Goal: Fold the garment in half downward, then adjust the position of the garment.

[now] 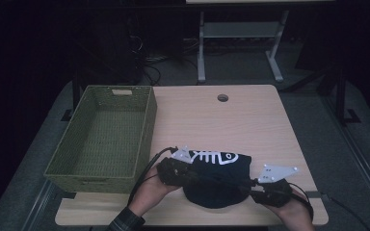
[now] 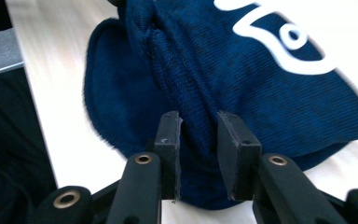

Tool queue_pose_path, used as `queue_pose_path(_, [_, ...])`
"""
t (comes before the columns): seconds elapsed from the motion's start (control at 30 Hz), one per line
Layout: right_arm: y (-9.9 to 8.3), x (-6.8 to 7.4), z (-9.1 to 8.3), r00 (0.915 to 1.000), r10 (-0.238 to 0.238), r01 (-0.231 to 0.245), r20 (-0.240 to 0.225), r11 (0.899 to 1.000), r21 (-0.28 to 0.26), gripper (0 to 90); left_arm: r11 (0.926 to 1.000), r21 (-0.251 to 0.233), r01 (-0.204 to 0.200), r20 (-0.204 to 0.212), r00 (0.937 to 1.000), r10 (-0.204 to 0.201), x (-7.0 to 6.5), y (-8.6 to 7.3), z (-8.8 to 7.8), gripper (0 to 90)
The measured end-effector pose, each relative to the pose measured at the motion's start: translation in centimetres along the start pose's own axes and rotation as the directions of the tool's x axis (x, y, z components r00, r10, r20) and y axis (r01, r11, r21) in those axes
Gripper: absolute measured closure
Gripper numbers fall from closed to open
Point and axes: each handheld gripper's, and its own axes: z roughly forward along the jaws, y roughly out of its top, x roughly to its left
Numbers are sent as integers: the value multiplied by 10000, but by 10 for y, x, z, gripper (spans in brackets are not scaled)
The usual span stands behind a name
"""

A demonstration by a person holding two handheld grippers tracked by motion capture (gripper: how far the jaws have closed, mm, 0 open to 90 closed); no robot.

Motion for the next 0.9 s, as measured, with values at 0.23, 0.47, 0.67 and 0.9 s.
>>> queue_pose_path(0.23, [-10,16,6,9991,-120,133,-395,9994,329,701,9991,433,-23,164,9999,15,-7,-12,9,799])
queue_pose_path(0.47, [-17,26,13,9984,-279,315,-488,9967,744,713,9949,1009,-47,300,9995,16,-13,-20,20,801])
queue_pose_path(0.67, [-17,28,9,9981,-229,269,-580,9972,691,668,9956,939,-38,284,9996,11,-16,-21,14,774])
queue_pose_path(0.9, [-13,24,-11,9983,-82,93,-569,9998,188,614,9993,283,236,325,9992,-245,-16,-16,-10,688])
